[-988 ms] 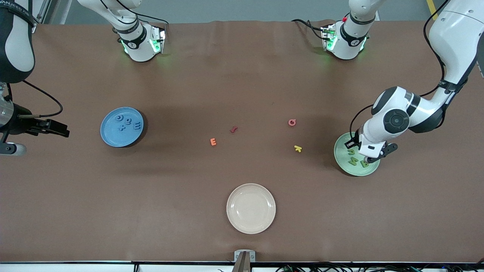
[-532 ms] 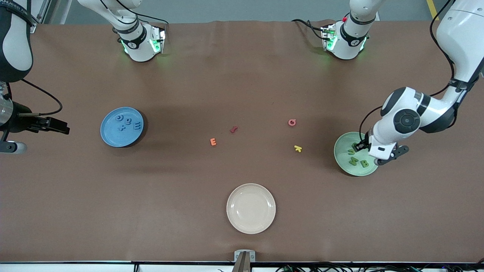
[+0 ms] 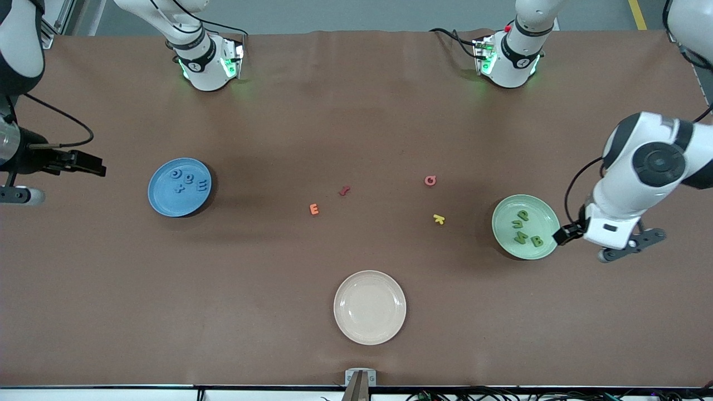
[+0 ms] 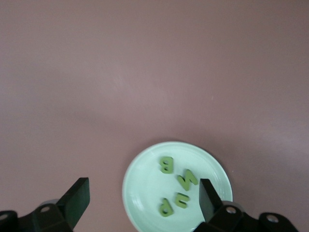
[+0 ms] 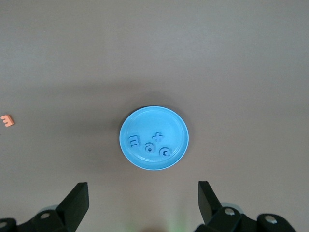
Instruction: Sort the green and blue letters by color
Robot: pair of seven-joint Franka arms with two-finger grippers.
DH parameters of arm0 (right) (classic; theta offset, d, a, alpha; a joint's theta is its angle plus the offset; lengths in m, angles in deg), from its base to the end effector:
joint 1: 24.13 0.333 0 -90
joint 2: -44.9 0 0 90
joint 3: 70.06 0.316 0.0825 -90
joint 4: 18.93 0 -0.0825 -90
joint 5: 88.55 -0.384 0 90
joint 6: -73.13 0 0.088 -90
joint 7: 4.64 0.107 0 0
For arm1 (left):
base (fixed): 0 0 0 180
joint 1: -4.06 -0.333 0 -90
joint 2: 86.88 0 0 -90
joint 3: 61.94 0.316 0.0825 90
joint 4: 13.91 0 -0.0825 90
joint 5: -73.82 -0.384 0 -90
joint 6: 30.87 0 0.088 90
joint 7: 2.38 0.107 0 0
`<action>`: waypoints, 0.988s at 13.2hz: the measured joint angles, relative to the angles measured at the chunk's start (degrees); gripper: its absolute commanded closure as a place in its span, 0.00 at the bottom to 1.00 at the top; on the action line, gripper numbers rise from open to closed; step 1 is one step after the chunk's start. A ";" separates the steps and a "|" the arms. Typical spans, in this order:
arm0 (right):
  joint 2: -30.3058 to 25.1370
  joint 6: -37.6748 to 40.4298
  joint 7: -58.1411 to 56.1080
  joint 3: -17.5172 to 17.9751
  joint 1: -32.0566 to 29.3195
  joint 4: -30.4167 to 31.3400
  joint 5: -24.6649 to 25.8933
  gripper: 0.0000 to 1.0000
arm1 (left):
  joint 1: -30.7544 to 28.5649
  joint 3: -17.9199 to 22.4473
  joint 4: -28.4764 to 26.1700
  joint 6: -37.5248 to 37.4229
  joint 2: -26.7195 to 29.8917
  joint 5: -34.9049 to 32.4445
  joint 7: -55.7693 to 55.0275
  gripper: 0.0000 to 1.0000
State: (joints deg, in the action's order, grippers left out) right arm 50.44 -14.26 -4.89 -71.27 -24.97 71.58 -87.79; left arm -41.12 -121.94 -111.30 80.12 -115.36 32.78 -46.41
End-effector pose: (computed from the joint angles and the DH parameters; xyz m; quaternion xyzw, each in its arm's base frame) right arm 0.5737 -0.0215 0.5621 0.9970 -0.0155 -0.0756 0.0061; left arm 0.6451 -0.0399 0.4222 -0.9811 -0.1508 -0.0692 0.0995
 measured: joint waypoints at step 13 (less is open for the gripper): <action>-8.48 -1.18 0.00 -0.19 0.11 4.86 0.00 0.00 | 5.91 -6.24 21.38 -22.80 4.46 11.67 16.93 0.00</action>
State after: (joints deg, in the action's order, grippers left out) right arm 41.96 -15.45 -4.89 -71.46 -24.87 76.43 -87.79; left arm -35.20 -128.18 -89.91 57.32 -110.90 44.45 -29.48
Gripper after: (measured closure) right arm 0.000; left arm 0.000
